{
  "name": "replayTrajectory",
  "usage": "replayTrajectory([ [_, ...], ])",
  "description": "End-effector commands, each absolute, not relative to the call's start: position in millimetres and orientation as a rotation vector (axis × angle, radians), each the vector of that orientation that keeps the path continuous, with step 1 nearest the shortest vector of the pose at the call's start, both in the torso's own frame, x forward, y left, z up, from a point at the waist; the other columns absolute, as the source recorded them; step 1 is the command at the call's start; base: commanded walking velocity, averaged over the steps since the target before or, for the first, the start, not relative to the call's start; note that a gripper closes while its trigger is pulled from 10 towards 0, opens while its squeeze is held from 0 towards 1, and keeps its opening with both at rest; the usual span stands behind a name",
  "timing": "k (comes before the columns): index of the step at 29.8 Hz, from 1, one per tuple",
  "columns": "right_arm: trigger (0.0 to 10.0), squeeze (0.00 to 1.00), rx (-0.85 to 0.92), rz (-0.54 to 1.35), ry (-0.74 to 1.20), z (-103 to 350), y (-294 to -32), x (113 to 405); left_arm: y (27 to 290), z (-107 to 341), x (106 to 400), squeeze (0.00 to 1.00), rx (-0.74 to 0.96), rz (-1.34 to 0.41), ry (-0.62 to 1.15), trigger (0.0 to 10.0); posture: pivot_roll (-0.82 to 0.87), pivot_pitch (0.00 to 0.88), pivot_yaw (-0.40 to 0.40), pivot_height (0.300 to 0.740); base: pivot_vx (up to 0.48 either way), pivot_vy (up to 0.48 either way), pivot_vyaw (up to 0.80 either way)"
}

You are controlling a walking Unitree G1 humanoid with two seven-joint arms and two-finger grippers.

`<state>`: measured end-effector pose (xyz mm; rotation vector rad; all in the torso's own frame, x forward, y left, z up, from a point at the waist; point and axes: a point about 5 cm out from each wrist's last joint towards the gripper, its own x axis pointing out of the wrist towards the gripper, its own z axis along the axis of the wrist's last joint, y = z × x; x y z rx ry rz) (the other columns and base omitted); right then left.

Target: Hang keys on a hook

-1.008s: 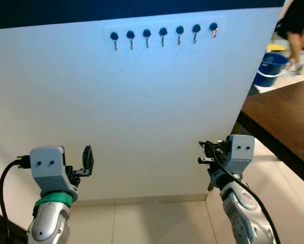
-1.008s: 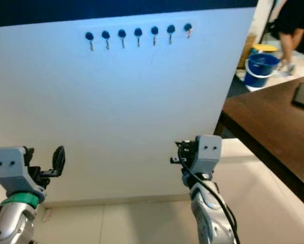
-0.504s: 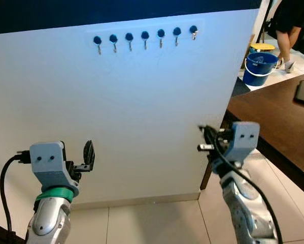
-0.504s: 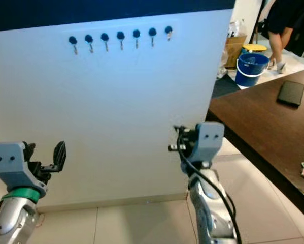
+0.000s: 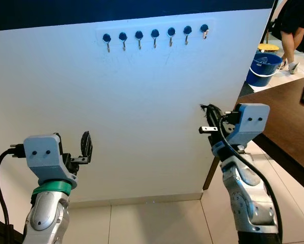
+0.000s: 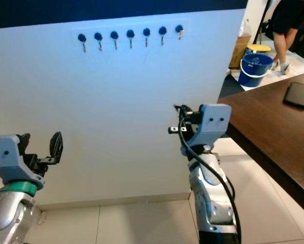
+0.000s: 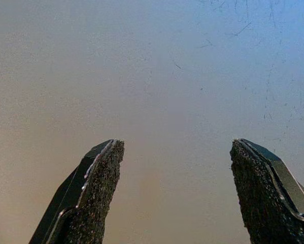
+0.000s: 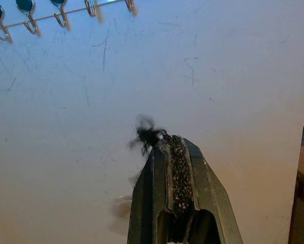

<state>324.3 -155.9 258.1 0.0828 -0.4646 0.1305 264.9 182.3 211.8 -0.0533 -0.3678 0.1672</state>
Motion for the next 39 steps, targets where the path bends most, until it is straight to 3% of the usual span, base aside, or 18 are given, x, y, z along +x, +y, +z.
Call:
replayTrajectory([
  [1, 10.0, 0.0, 0.075, 0.139, -0.515, 269, -153, 322, 186, 212, 262, 0.0, -0.045, 0.184, -0.38, 10.0, -0.16, 0.095, 0.18, 0.74, 0.371, 0.0, 0.0],
  [23, 10.0, 0.0, 0.066, 0.21, -0.582, 289, -143, 318, 189, 210, 261, 0.0, -0.051, 0.203, -0.378, 10.0, -0.16, 0.103, 0.185, 0.74, 0.359, 0.0, -0.13],
  [39, 10.0, 0.0, 0.027, 0.319, -0.688, 307, -125, 309, 196, 206, 257, 0.0, -0.077, 0.253, -0.379, 10.0, -0.15, 0.112, 0.189, 0.74, 0.0, 0.0, 0.0],
])
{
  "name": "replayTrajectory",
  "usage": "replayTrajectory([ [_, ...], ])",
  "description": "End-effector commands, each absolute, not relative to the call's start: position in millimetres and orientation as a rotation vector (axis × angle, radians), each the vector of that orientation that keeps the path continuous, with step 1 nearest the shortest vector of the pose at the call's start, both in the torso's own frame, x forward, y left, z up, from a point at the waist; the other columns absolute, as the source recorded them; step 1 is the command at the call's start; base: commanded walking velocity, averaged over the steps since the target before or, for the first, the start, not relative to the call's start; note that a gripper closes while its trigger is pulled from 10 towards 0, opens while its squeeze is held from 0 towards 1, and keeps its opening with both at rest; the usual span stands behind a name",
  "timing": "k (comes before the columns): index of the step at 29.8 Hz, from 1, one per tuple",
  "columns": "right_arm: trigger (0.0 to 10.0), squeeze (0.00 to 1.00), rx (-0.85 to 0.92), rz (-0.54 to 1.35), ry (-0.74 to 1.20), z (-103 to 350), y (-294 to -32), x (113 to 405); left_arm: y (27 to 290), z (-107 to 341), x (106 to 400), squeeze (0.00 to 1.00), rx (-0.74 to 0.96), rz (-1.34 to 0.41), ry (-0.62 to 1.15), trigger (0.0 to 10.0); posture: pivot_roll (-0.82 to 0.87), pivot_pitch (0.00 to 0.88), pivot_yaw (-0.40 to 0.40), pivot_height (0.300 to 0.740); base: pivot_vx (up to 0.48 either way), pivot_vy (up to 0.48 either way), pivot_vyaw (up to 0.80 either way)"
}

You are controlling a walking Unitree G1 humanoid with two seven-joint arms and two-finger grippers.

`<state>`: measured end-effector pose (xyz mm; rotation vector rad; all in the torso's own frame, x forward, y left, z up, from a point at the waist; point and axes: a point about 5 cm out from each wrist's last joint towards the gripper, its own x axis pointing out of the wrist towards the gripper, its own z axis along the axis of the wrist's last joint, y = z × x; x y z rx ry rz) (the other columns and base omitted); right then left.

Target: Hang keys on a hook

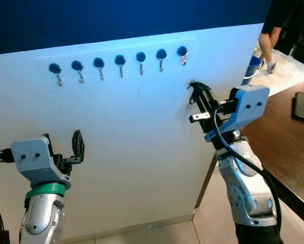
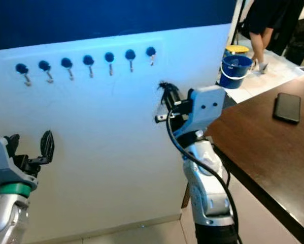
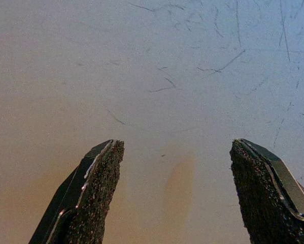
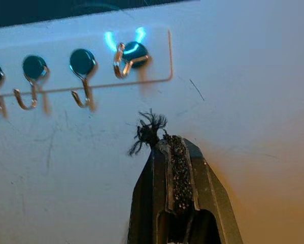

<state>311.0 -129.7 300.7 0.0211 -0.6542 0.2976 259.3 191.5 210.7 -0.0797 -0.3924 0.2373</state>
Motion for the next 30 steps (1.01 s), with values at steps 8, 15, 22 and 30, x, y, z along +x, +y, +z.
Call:
replayTrajectory([
  [8, 10.0, 0.0, 0.028, 0.348, -0.702, 314.7, -122.0, 310.7, 191.6, 207.5, 256.9, 0.0, -0.083, 0.221, -0.389, 10.0, -0.15, 0.112, 0.189, 0.74, 0.0, 0.0, 0.0],
  [15, 10.0, 0.0, 0.031, 0.343, -0.697, 313.8, -122.7, 311.1, 191.0, 207.6, 257.1, 0.0, -0.079, 0.217, -0.388, 10.0, -0.15, 0.116, 0.189, 0.74, 0.0, 0.355, 0.0],
  [22, 10.0, 0.0, 0.032, 0.344, -0.693, 312.7, -123.0, 311.5, 190.8, 207.6, 257.2, 0.0, -0.08, 0.214, -0.39, 10.0, -0.15, 0.116, 0.189, 0.74, 0.0, 0.472, 0.0],
  [30, 10.0, 0.0, 0.039, 0.343, -0.687, 311.3, -123.3, 311.9, 189.7, 213.1, 255.3, 0.0, -0.056, 0.218, -0.423, 10.0, -0.15, 0.116, 0.189, 0.74, 0.0, -0.233, 0.0],
])
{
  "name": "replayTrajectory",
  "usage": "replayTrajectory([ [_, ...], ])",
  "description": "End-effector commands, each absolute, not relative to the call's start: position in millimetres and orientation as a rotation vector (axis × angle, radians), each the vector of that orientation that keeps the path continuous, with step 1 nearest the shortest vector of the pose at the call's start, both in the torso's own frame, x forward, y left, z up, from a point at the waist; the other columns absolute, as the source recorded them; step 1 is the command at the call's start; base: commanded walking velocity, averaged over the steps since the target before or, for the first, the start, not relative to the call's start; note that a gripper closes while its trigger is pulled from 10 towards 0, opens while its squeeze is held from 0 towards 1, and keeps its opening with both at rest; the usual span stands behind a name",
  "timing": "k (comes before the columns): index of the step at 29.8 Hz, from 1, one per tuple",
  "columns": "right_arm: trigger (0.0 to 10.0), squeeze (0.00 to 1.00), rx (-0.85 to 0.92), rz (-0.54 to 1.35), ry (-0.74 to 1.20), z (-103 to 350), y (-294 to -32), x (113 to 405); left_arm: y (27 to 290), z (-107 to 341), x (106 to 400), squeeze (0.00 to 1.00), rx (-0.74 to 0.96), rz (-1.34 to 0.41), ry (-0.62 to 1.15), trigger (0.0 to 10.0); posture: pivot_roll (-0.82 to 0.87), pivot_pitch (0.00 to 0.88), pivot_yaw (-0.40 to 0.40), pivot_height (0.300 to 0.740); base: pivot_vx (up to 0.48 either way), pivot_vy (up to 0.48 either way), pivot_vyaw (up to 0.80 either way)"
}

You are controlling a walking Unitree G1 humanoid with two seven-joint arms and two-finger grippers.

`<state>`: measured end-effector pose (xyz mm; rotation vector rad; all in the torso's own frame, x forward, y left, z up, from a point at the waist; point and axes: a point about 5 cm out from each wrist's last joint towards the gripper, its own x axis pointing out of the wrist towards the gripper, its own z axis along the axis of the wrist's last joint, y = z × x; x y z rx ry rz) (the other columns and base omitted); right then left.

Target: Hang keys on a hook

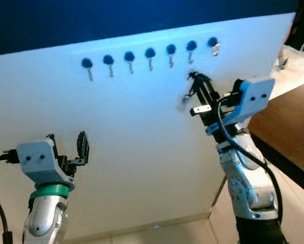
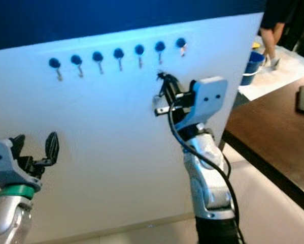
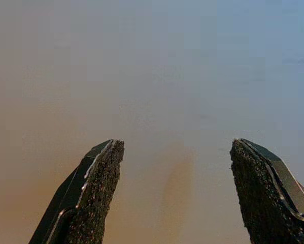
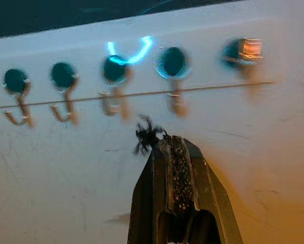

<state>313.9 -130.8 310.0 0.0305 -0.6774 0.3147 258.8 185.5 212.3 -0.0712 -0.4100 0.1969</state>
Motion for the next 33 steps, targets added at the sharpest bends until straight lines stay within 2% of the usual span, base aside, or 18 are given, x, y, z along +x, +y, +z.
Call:
replayTrajectory([
  [1, 10.0, 0.0, 0.04, 0.342, -0.686, 311, -123, 312, 189, 214, 255, 0.0, -0.056, 0.217, -0.426, 10.0, -0.15, 0.116, 0.189, 0.74, 0.0, -0.48, 0.0],
  [8, 10.0, 0.0, 0.043, 0.339, -0.687, 311, -124, 312, 188, 214, 256, 0.0, -0.059, 0.214, -0.427, 10.0, -0.15, 0.111, 0.19, 0.74, 0.0, -0.48, 0.0],
  [23, 10.0, 0.0, 0.06, 0.343, -0.708, 317, -122, 311, 190, 211, 256, 0.0, -0.089, 0.218, -0.413, 10.0, -0.15, 0.112, 0.192, 0.74, 0.0, 0.0, 0.0],
  [33, 10.0, 0.0, 0.113, 0.437, -0.713, 325, -113, 310, 189, 211, 258, 0.0, -0.099, 0.216, -0.419, 10.0, -0.16, 0.11, 0.193, 0.74, 0.0, 0.0, 0.0],
])
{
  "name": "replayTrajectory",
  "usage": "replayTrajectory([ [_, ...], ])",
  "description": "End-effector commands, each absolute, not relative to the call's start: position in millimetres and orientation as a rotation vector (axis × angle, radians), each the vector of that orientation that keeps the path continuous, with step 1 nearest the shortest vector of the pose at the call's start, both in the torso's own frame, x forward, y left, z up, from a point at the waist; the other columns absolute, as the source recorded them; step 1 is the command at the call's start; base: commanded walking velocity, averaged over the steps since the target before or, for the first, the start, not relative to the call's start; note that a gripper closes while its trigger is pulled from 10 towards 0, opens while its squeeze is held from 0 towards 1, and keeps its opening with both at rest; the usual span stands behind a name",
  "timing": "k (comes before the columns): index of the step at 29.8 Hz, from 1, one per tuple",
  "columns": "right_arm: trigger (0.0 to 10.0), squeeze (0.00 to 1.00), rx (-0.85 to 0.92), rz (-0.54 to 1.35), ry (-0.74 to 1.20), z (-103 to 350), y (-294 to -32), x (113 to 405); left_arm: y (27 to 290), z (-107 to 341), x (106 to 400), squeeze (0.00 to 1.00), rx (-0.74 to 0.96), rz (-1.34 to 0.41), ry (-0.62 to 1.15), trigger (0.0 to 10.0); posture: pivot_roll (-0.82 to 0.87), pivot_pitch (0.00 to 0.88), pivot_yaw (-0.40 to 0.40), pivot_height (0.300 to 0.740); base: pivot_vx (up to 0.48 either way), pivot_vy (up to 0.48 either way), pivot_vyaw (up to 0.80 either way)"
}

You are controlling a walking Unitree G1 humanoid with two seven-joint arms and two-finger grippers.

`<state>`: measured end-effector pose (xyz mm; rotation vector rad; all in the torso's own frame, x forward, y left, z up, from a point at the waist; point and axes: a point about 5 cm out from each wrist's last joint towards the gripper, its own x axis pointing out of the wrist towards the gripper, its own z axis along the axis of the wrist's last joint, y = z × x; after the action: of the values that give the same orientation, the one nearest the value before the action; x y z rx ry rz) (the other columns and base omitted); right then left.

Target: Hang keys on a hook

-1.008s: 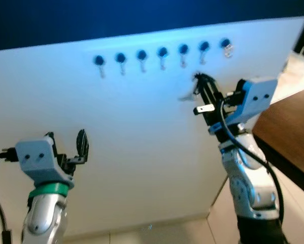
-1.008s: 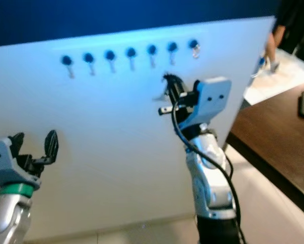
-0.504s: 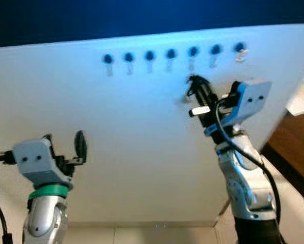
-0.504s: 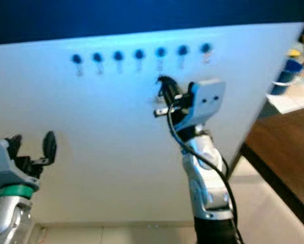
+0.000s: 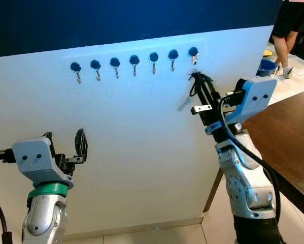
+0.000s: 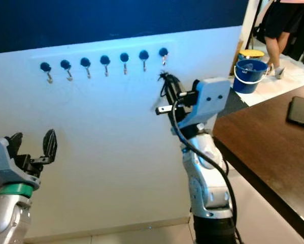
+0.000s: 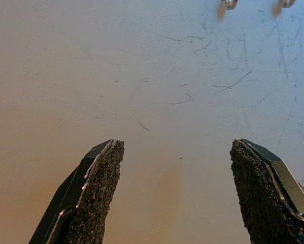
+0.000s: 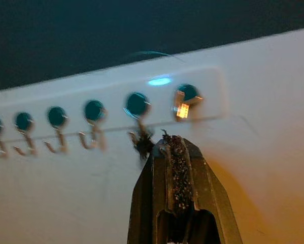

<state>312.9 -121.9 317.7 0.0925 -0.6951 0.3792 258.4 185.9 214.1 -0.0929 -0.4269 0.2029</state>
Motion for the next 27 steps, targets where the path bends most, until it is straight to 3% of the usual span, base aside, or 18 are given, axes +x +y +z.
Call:
replayTrajectory([
  [1, 10.0, 0.0, 0.113, 0.437, -0.713, 325, -113, 310, 189, 211, 258, 0.0, -0.099, 0.216, -0.419, 10.0, -0.16, 0.11, 0.193, 0.74, 0.0, 0.0, 0.0],
  [13, 10.0, 0.0, 0.138, 0.468, -0.743, 340, -106, 314, 170, 218, 252, 0.0, -0.126, 0.06, -0.481, 10.0, -0.17, 0.117, 0.193, 0.74, 0.0, 0.0, 0.0],
  [16, 10.0, 0.0, 0.141, 0.467, -0.746, 341, -106, 314, 162, 221, 250, 0.0, -0.131, -0.009, -0.494, 10.0, -0.17, 0.117, 0.193, 0.74, 0.0, 0.0, 0.0],
  [18, 10.0, 0.0, 0.154, 0.455, -0.747, 343, -108, 316, 142, 229, 243, 0.0, -0.163, -0.182, -0.532, 10.0, -0.17, 0.117, 0.193, 0.74, 0.0, 0.0, 0.0],
  [20, 10.0, 0.0, 0.166, 0.445, -0.748, 344, -108, 317, 135, 233, 241, 0.0, -0.17, -0.246, -0.548, 10.0, -0.17, 0.117, 0.193, 0.74, 0.0, 0.0, 0.0],
  [27, 10.0, 0.0, 0.199, 0.417, -0.749, 347, -111, 321, 125, 242, 240, 0.0, -0.197, -0.317, -0.572, 10.0, -0.16, 0.118, 0.2, 0.74, 0.0, 0.0, 0.0],
])
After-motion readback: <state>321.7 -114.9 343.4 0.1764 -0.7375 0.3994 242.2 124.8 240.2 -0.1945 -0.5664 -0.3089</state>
